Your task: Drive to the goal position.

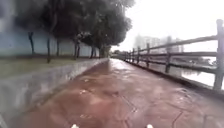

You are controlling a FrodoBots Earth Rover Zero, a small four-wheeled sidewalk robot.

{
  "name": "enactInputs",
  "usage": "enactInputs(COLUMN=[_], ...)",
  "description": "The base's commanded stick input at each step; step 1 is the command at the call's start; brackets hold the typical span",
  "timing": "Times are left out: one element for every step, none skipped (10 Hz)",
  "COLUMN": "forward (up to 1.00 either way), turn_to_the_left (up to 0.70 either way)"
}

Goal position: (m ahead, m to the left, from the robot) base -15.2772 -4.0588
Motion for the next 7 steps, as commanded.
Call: enactInputs(forward=[0.85, 0.85, 0.85, 0.85, 0.85, 0.85, 0.85], turn_to_the_left=[0.03, 0.03, 0.03, 0.03, 0.03, 0.03, 0.03])
